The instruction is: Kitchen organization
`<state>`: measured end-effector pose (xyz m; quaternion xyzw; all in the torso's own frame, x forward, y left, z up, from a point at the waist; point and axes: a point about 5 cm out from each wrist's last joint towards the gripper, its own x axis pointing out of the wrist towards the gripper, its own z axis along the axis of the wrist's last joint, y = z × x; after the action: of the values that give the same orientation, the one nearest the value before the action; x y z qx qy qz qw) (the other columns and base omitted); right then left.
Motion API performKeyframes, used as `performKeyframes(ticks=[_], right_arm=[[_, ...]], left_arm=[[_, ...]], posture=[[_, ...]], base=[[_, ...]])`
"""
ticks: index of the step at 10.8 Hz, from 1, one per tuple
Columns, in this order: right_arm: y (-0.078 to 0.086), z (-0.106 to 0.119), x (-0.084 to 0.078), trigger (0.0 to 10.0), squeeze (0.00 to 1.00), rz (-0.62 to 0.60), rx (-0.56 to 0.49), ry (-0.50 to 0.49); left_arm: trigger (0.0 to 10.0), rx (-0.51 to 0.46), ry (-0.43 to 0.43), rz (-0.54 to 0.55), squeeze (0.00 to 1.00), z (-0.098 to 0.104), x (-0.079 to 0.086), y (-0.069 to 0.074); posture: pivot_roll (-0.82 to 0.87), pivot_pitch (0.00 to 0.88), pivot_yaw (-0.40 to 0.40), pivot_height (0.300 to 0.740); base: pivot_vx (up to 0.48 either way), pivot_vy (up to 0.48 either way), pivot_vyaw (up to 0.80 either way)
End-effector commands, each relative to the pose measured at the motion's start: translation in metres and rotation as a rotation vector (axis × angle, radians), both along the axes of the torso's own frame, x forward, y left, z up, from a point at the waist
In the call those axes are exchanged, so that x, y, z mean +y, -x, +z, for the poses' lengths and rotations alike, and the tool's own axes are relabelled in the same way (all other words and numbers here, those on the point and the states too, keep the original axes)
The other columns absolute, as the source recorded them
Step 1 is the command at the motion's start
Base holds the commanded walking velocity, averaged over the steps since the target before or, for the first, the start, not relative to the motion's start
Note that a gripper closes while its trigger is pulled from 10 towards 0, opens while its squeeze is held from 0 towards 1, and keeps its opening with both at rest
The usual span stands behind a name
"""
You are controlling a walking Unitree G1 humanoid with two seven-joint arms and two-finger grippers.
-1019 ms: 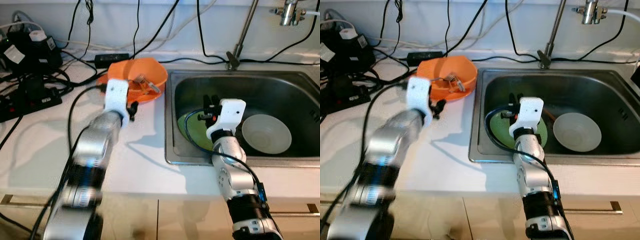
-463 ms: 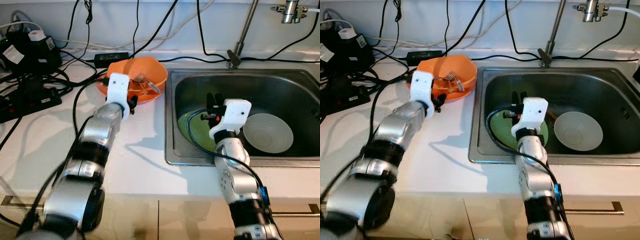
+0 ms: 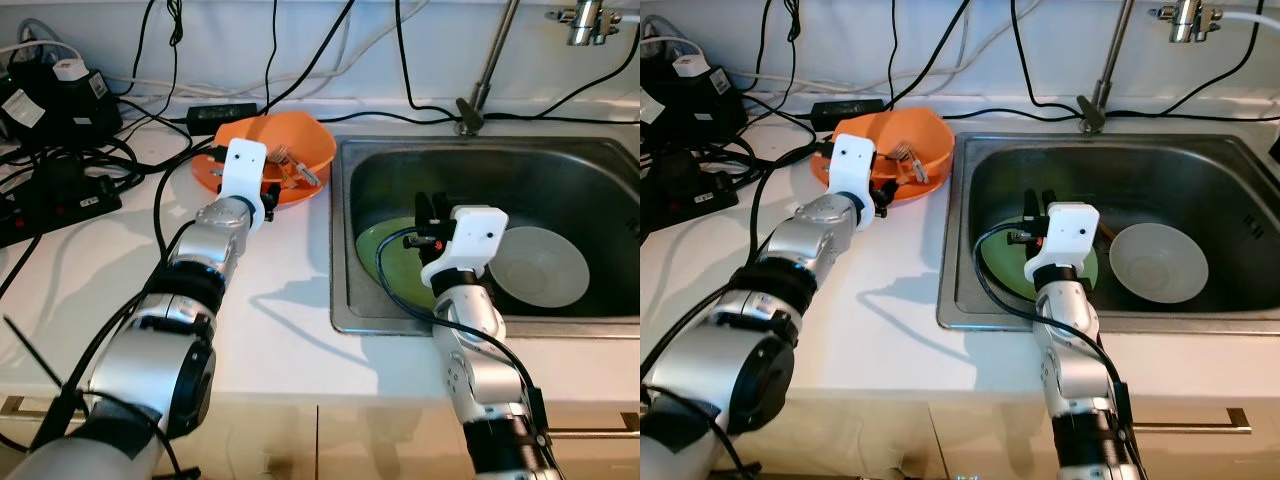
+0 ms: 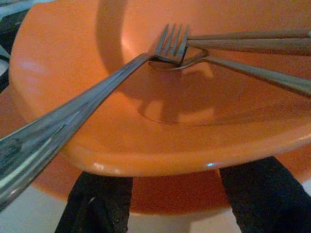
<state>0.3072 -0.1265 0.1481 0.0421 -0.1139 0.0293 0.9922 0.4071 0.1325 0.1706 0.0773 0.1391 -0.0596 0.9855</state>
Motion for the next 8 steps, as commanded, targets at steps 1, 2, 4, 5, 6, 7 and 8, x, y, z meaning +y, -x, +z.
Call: performKeyframes(ticks=[1, 2, 4, 5, 6, 7, 8], right_arm=[[0.006, -0.019, -0.003, 10.0, 0.0, -0.011, 0.086, -0.004], [0.01, -0.021, -0.003, 10.0, 0.0, -0.013, 0.096, -0.005], [0.013, -0.021, -0.003, 10.0, 0.0, -0.012, 0.106, -0.004], [0.012, -0.02, -0.002, 10.0, 0.0, -0.01, 0.11, -0.005], [0.011, -0.02, -0.002, 10.0, 0.0, -0.009, 0.112, -0.006], [0.01, -0.02, -0.001, 10.0, 0.0, -0.009, 0.114, -0.007], [0.01, -0.021, 0.0, 10.0, 0.0, -0.006, 0.116, -0.009]], left_arm=[[10.0, -0.014, -0.011, -0.012, 0.0, 0.007, -0.001, -0.003], [10.0, -0.009, -0.015, -0.016, 0.0, 0.007, -0.002, -0.004], [10.0, 0.032, 0.006, -0.035, 0.0, 0.004, -0.004, -0.004], [10.0, 0.068, 0.012, -0.053, 0.0, -0.002, -0.004, -0.002], [10.0, 0.095, 0.024, -0.06, 0.0, -0.006, -0.002, -0.001], [10.0, 0.119, 0.034, -0.063, 0.0, -0.01, 0.001, 0.001], [10.0, 0.136, 0.026, -0.068, 0.0, -0.014, 0.004, 0.003]], posture=[[0.05, 0.062, 0.078, 0.74], [0.05, 0.075, 0.08, 0.74], [0.06, 0.089, 0.083, 0.74], [0.06, 0.088, 0.086, 0.74], [0.07, 0.084, 0.091, 0.74], [0.08, 0.082, 0.095, 0.74], [0.09, 0.076, 0.099, 0.74]], base=[[0.0, 0.0, 0.0], [0.0, 0.0, 0.0], [0.0, 0.0, 0.0], [0.0, 0.0, 0.0], [0.0, 0.0, 0.0], [0.0, 0.0, 0.0], [0.0, 0.0, 0.0]])
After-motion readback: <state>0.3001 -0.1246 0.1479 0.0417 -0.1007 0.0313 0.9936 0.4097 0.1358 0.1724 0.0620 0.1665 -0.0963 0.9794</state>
